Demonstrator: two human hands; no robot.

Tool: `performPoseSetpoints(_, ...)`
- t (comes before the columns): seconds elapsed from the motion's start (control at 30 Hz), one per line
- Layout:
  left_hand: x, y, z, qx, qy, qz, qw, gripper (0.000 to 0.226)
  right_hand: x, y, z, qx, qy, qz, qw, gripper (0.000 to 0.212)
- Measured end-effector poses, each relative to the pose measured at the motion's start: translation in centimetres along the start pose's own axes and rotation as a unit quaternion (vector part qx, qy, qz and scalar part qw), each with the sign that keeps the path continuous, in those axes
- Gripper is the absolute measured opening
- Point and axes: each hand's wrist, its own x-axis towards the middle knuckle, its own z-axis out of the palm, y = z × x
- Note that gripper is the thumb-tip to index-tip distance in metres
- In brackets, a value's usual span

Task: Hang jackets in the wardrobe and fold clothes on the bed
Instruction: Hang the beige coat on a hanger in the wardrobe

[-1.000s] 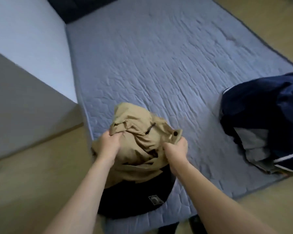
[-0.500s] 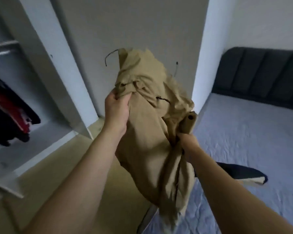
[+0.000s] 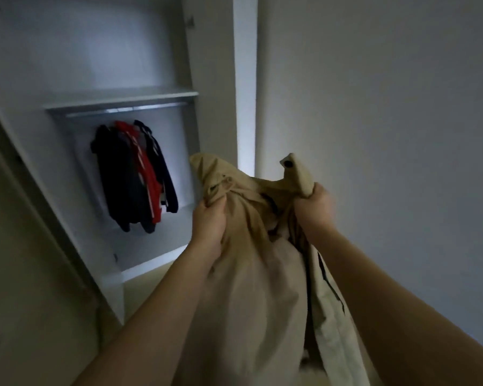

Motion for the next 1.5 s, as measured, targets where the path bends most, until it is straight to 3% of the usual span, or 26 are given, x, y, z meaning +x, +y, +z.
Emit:
performPoseSetpoints(0.17,12.1,-1.7,-5.4,0.049,-0.034,-0.124,0.99,0.03,7.4,-5.0,11.4,0.055,0.017,-0.096,0.994,0.022)
performPoseSetpoints(0.3,21.4,-4.5,-9.0,0.064,-0.041,-0.181,0.98,0.026,15.0,-8.1,21.1,0.026,-0.047,-0.209,0.976,0.02)
performPoseSetpoints(0.37,26.1,-5.7,-10.5,0.102,-0.046,-0.209,0.971,0.029,19.1,-9.6,26.3,0.046,-0.068,-0.22,0.972,0.022)
performPoseSetpoints(0.57,38.2,-4.9,-14.9,0.284,-0.031,-0.276,0.918,0.03,28.5,-16.1,39.6,0.148,-0.152,-0.197,0.957,0.017)
performPoseSetpoints(0.63,41.7,-3.3,-16.5,0.302,-0.07,-0.332,0.891,0.023,30.5,-17.9,43.1,0.133,-0.176,-0.255,0.941,0.012)
performPoseSetpoints(0.7,45.4,-1.7,-18.5,0.302,-0.051,-0.367,0.878,0.022,32.2,-18.9,46.2,0.064,-0.186,-0.339,0.92,0.007)
performPoseSetpoints(0.77,49.5,-0.2,-20.7,0.372,0.059,-0.271,0.886,0.025,33.8,-19.6,49.2,-0.007,-0.192,-0.391,0.9,0.012)
performPoseSetpoints(0.83,53.4,1.4,-23.3,0.446,0.195,-0.139,0.862,0.027,35.6,-19.9,52.1,-0.042,-0.197,-0.407,0.891,0.016)
performPoseSetpoints(0.93,59.3,3.3,-27.9,0.467,0.28,-0.054,0.837,0.025,37.9,-20.6,56.7,-0.062,-0.207,-0.399,0.891,0.003)
performPoseSetpoints(1.1,72.7,3.4,-35.0,0.408,0.279,-0.089,0.865,0.032,41.2,-23.0,66.6,-0.113,-0.295,-0.402,0.859,0.015)
performPoseSetpoints(1.27,86.8,0.5,-38.3,0.319,0.248,-0.152,0.902,0.036,44.1,-25.1,77.2,-0.23,-0.443,-0.357,0.79,0.024)
performPoseSetpoints(1.37,93.2,-0.4,-39.9,0.33,0.255,-0.203,0.886,0.03,45.3,-25.3,82.6,-0.301,-0.49,-0.319,0.753,0.02)
performPoseSetpoints(1.5,99.5,-1.9,-42.3,0.435,0.216,-0.236,0.842,0.03,46.6,-24.7,87.4,-0.346,-0.529,-0.297,0.716,0.023)
